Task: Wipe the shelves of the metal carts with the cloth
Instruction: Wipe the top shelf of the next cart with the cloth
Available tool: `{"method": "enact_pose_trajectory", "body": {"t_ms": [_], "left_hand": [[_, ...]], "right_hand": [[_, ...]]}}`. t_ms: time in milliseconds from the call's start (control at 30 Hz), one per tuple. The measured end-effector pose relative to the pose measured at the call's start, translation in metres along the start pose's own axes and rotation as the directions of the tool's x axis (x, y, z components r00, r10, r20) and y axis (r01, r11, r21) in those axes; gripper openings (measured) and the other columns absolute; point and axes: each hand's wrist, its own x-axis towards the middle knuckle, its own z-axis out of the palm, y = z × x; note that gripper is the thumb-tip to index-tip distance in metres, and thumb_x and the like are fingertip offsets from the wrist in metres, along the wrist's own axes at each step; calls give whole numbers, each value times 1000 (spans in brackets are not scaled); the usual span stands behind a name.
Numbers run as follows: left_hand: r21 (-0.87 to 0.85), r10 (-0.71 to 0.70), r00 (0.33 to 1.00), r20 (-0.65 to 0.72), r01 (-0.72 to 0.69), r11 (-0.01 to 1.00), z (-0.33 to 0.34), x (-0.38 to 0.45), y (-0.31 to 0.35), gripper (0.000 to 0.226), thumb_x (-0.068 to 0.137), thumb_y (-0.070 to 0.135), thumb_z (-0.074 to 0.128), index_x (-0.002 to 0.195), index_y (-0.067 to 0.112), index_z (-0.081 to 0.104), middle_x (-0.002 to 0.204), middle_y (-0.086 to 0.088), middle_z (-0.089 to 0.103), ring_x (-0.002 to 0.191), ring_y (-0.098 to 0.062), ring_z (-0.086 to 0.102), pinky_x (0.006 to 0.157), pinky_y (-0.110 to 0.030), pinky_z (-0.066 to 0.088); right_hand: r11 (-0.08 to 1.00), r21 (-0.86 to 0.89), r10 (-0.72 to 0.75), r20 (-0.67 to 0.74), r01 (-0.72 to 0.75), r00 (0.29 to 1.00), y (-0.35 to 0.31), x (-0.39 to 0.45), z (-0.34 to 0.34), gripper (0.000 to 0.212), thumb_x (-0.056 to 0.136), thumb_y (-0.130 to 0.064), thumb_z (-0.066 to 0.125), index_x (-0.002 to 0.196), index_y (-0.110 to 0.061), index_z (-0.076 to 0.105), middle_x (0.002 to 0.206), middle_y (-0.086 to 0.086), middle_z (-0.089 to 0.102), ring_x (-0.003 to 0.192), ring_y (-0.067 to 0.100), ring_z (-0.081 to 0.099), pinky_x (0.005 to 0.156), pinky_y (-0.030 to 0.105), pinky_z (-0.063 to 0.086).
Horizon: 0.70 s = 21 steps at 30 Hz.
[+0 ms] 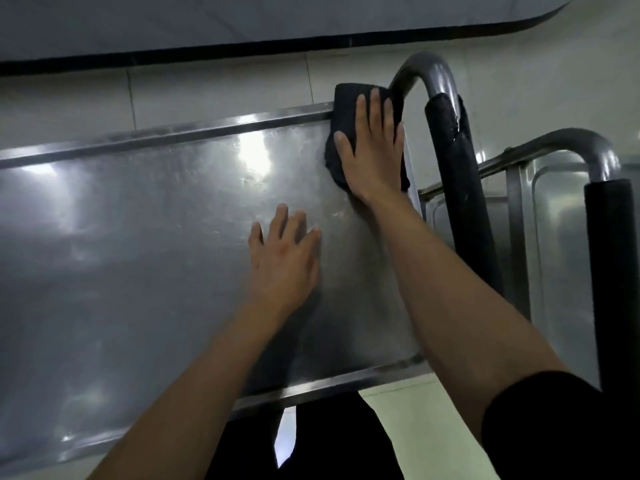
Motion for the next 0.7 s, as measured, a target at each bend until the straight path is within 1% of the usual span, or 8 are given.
{"method": "enact_pose_trajectory", "body": {"t_ms": [67, 167, 367, 467, 500, 533, 633, 700], "left_hand": [[-11, -5, 1000, -3, 5, 1000, 0, 1, 1, 41, 94, 30, 47, 132, 23, 61, 152, -7, 42, 150, -34, 24, 107, -63, 31], [0, 2, 1000, 18, -2, 1000, 0, -1, 1, 43, 96, 31, 45, 136, 25, 57, 155, -5, 37, 152, -31, 19, 109, -62, 30], [18, 77, 995, 68, -79, 997, -7, -2, -11, 48, 99, 33, 46, 147, 31, 44, 163, -5, 24, 153, -29, 11, 113, -62, 28], [53, 124, 984, 132, -131, 990, -11, -4, -17, 55, 99, 35, 45, 152, 29, 35, 165, -5, 16, 154, -30, 6, 115, -61, 25], [67, 135, 979, 152, -147, 987, -13, -7, -18, 55, 99, 35, 46, 152, 27, 34, 165, -6, 16, 153, -30, 7, 114, -60, 25], [72, 146, 977, 156, -159, 985, -15, -12, -19, 53, 98, 34, 46, 150, 24, 37, 162, -8, 21, 152, -31, 11, 113, -60, 27], [47, 185, 977, 110, -191, 980, -18, -46, -22, 43, 97, 31, 45, 137, 18, 52, 147, -8, 44, 141, -30, 31, 106, -53, 35], [27, 210, 971, 112, -214, 976, -15, -76, -27, 42, 98, 32, 45, 138, 19, 54, 146, -7, 48, 139, -28, 36, 106, -52, 36]], "right_hand": [[1000, 7, -19, -3, 19, 1000, 6, -8, 0, 71, 101, -55, 19, 160, -18, 2, 168, 3, -6, 154, 21, -9, 124, 49, -2], [1000, 15, 3, 4, -4, 1000, 15, -43, 2, 70, 102, -55, 18, 160, -19, 3, 168, 1, -5, 154, 20, -9, 125, 48, -1], [992, 45, 116, 31, -117, 993, 26, -172, 10, 68, 103, -54, 16, 160, -20, -2, 167, 0, -11, 153, 17, -14, 124, 48, -3], [983, 25, 183, 62, -184, 981, 25, -240, 24, 68, 104, -53, 17, 159, -21, -7, 166, -1, -18, 152, 17, -19, 124, 48, -5], [978, 23, 206, 74, -208, 976, 24, -258, 28, 68, 104, -53, 17, 159, -21, -8, 166, -1, -18, 152, 18, -19, 124, 49, -4], [972, 29, 230, 80, -233, 970, 21, -275, 32, 69, 104, -53, 18, 159, -20, -6, 166, 0, -17, 152, 19, -18, 124, 50, -3], [961, 62, 266, 67, -270, 962, 8, -308, 41, 71, 103, -54, 22, 160, -18, -2, 167, 3, -12, 153, 21, -14, 124, 53, 2], [958, 82, 269, 73, -274, 961, -5, -321, 45, 77, 101, -60, 26, 160, -18, 0, 167, 4, -10, 153, 23, -12, 124, 53, 1]]}}
